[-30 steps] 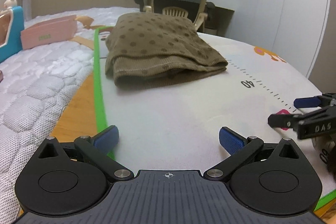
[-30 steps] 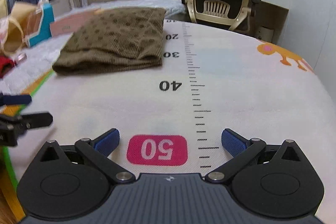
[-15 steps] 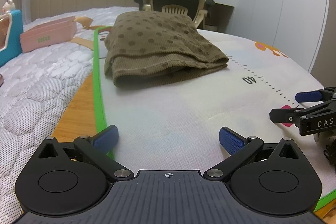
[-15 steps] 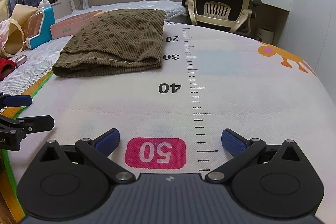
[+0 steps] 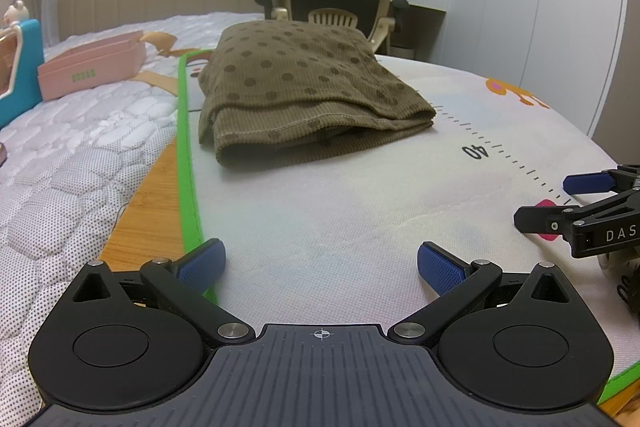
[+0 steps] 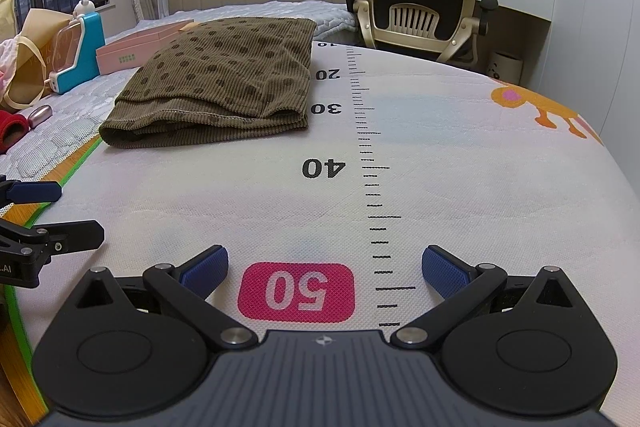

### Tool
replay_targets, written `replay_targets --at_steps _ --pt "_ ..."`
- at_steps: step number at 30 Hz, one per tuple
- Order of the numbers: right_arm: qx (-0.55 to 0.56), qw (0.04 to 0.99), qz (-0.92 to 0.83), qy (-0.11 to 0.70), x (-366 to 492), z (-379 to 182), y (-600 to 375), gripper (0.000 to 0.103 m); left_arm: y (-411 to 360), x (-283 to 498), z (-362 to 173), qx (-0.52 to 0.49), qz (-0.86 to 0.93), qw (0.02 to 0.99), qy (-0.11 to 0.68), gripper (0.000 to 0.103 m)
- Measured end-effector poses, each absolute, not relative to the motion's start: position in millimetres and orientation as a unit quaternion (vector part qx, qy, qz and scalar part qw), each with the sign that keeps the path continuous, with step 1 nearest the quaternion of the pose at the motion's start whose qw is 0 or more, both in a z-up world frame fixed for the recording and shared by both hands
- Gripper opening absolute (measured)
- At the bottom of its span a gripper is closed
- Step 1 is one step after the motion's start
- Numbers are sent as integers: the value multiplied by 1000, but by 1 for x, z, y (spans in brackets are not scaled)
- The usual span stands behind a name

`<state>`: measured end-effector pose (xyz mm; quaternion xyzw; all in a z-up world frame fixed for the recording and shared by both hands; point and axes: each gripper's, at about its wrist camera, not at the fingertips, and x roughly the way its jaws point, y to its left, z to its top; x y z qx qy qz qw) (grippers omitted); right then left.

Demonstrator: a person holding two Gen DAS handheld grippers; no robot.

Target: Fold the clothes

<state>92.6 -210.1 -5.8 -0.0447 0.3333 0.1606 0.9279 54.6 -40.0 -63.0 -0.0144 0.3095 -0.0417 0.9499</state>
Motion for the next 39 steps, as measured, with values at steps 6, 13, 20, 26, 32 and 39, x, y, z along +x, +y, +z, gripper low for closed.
replay_targets --at_steps 6,13,20,26,32,39 --pt "-45 928 161 333 93 -6 -210 103 -40 54 -63 -15 -42 950 310 103" --pt "-45 928 161 333 93 -6 -211 103 -40 54 -63 -15 -42 950 310 103" --pt "-45 928 161 333 93 -6 -211 103 -40 54 -63 -15 -42 950 310 103" --pt "-45 928 162 333 93 -6 -211 103 -40 54 -63 -15 -42 950 310 103" --pt "-45 928 162 333 93 -6 -212 103 -41 54 -62 -16 -43 950 310 103" --pt "-45 928 162 333 92 -6 -212 103 -39 54 -62 -24 -46 950 308 103"
